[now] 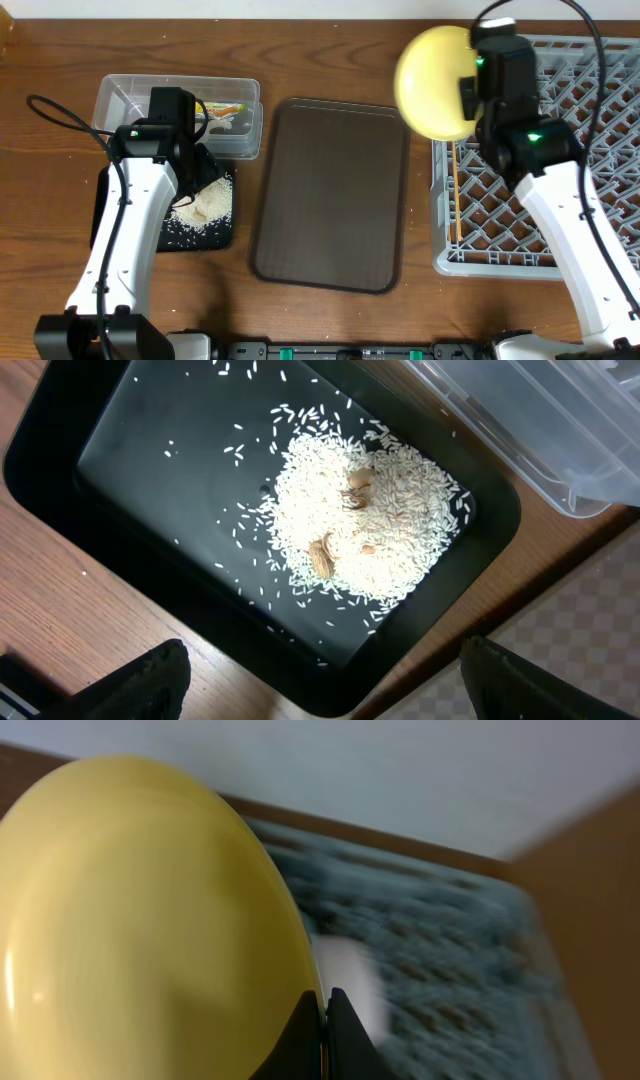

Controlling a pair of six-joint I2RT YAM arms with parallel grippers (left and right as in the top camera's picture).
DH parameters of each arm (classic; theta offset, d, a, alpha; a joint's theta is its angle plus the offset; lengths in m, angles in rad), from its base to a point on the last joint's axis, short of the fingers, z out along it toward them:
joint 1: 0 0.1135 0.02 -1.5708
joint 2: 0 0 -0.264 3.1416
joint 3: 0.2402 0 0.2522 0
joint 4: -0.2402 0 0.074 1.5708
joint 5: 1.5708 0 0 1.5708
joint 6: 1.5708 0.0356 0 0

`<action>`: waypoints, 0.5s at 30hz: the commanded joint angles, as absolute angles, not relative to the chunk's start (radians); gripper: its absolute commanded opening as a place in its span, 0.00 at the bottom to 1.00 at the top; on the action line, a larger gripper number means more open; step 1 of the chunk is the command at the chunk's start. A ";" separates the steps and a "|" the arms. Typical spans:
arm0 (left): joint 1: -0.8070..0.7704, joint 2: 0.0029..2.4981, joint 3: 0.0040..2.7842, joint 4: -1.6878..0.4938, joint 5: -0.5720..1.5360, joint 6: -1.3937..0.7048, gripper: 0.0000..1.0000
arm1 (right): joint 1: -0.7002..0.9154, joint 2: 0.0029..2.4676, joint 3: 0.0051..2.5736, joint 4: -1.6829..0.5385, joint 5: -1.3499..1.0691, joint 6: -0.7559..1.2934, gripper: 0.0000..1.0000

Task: Sort waste into correct bins and load items into the dishwasher rack
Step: 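Lift yellow plate with right gripper and stand it upright in rack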

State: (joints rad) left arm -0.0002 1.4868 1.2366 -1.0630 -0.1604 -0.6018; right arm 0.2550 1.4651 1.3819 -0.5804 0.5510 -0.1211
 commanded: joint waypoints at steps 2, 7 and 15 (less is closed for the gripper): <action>0.006 1.491 1.248 -1.065 -0.166 -0.595 0.89 | 0.227 1.460 1.393 -0.637 0.871 -0.197 0.01; 0.006 1.491 1.248 -1.065 -0.166 -0.596 0.89 | 0.230 1.465 1.393 -0.742 0.821 -0.186 0.01; 0.006 1.491 1.248 -1.065 -0.166 -0.595 0.89 | 0.229 1.515 1.393 -0.879 0.792 -0.083 0.01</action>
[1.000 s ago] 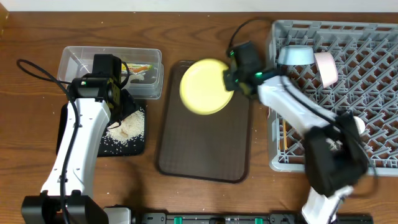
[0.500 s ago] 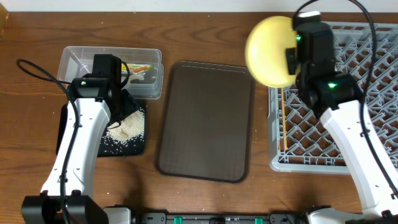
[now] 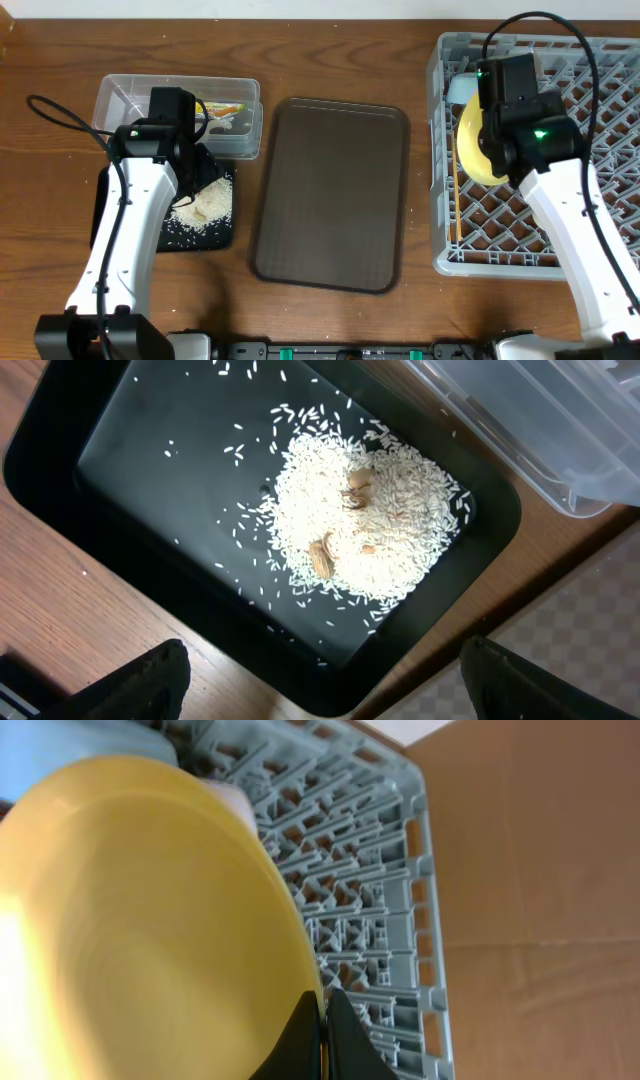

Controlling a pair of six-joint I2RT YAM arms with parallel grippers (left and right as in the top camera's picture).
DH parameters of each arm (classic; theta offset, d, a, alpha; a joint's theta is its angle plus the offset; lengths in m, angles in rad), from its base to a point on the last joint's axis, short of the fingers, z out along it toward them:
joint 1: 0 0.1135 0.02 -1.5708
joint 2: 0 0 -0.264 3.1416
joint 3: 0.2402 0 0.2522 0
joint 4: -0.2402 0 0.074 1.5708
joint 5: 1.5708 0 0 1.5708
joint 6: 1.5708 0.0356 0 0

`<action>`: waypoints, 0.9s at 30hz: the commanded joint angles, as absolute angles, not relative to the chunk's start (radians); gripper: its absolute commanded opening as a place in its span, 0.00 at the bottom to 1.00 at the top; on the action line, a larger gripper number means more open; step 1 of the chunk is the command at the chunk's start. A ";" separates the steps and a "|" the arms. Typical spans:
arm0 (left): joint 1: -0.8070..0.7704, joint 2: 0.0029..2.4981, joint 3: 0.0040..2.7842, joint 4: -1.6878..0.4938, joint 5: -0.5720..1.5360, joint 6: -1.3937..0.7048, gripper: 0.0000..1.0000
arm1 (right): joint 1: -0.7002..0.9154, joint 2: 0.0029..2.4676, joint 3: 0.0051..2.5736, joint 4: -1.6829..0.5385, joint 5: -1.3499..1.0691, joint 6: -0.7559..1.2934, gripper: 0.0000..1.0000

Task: Sort waste into correct bins and load items into the dishwasher rack
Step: 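Lift yellow plate with right gripper and stand it upright in rack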

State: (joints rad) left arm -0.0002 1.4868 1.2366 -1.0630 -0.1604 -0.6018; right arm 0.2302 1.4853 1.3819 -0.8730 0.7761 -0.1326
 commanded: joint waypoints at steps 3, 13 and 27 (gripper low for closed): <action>0.006 1.491 1.248 -1.065 -0.166 -0.595 0.89 | 0.236 1.535 1.393 -0.878 0.766 -0.083 0.01; 0.006 1.491 1.248 -1.065 -0.166 -0.596 0.89 | 0.269 1.541 1.393 -0.803 0.426 -0.082 0.22; 0.005 1.491 1.248 -1.062 -0.165 -0.535 0.95 | 0.180 1.478 1.393 -0.793 0.234 0.262 0.45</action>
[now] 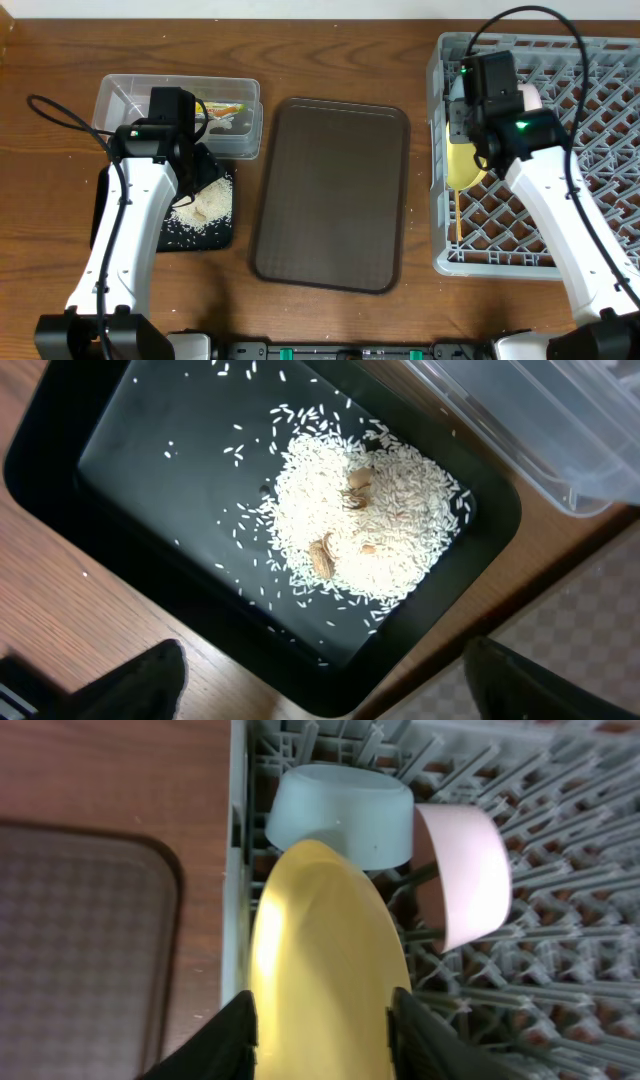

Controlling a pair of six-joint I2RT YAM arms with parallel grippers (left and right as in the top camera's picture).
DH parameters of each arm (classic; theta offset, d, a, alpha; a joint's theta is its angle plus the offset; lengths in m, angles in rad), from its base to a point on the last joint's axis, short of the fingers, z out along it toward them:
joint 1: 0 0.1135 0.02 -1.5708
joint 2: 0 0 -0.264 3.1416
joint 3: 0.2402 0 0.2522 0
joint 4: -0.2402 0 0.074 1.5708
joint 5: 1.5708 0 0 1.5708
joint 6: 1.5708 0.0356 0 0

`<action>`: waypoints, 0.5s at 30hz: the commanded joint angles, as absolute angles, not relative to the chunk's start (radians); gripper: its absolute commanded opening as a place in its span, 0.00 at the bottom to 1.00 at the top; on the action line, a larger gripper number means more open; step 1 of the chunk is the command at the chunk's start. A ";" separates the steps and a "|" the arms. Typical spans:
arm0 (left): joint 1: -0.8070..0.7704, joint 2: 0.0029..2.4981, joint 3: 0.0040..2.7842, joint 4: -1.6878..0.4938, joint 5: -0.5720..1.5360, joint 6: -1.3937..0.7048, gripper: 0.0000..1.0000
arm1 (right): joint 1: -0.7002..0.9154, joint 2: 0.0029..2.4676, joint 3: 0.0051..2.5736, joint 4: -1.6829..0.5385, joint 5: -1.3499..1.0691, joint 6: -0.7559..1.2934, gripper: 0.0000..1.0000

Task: Sort waste into correct bins and load items into the dishwasher rack

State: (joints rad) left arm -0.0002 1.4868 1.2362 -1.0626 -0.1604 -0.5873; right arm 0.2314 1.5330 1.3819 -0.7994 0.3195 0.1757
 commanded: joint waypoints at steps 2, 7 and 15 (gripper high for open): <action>0.005 1.490 1.248 -1.058 -0.165 -0.482 0.95 | 0.130 1.453 1.393 -0.789 0.164 0.260 0.51; 0.003 1.490 1.248 -1.030 -0.074 -0.328 1.00 | -0.004 1.442 1.393 -0.818 -0.112 0.130 0.85; 0.004 1.490 1.248 -1.094 0.072 -0.263 0.99 | -0.099 1.444 1.392 -0.929 -0.175 0.103 0.99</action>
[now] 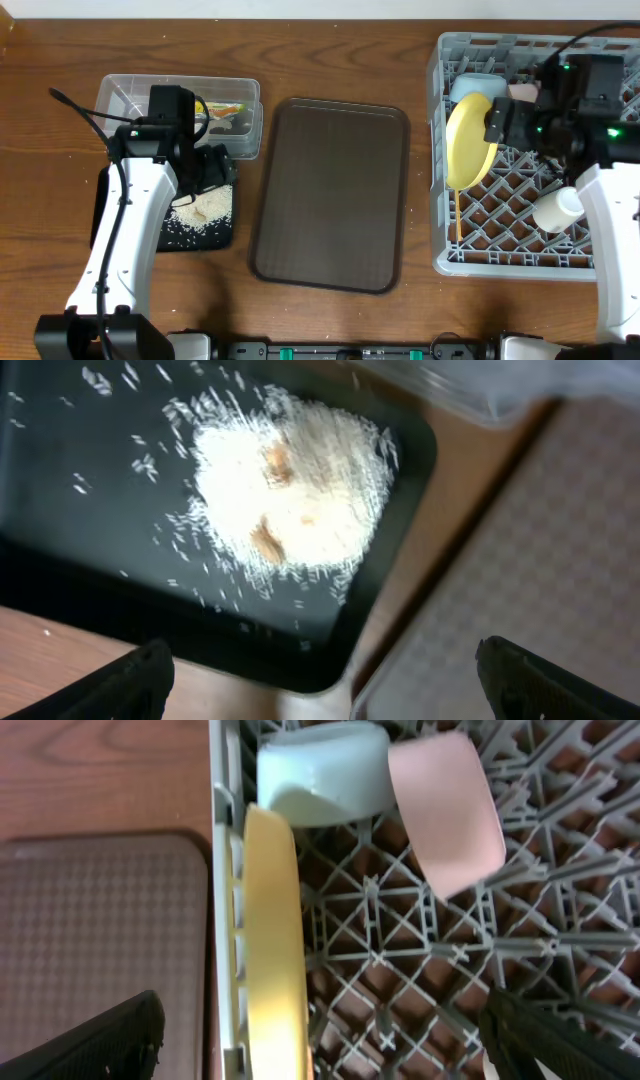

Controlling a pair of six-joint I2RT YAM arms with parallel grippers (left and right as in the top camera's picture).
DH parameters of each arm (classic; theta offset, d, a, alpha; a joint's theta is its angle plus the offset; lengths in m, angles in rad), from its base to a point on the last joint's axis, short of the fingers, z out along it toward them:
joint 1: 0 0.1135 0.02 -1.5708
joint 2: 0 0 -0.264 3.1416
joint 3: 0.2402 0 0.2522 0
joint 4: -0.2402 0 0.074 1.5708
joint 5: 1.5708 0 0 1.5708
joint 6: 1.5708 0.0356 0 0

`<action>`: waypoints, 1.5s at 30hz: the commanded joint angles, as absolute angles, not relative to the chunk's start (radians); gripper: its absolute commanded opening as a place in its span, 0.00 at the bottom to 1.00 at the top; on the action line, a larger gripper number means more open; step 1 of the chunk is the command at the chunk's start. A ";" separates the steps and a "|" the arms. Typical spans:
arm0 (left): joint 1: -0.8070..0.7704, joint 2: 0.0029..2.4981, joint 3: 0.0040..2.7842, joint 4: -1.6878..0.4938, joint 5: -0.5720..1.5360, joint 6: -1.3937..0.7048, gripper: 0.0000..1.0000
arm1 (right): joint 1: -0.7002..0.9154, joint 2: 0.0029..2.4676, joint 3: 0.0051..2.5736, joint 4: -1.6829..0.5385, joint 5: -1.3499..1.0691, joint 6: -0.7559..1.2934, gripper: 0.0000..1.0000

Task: Sort waste into correct bins and load items into the dishwasher rack

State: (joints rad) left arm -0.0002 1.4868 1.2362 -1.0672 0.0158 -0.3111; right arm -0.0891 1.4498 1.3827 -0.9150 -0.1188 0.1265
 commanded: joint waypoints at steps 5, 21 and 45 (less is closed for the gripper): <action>0.003 1.473 1.240 -1.160 0.071 -0.262 1.00 | -0.098 1.434 1.383 -1.015 -0.107 0.108 0.99; -0.019 0.814 0.900 -0.944 0.068 -0.218 0.98 | -0.078 0.860 0.794 -0.712 -0.121 0.145 0.99; -0.019 0.705 0.880 -0.915 0.068 -0.218 0.98 | -0.078 0.786 0.691 -0.857 -0.117 0.145 0.99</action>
State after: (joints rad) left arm -0.0170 0.7067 0.8875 -0.9157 0.0723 -0.2340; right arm -0.0887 0.7856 0.6964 -0.8536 -0.1196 0.1303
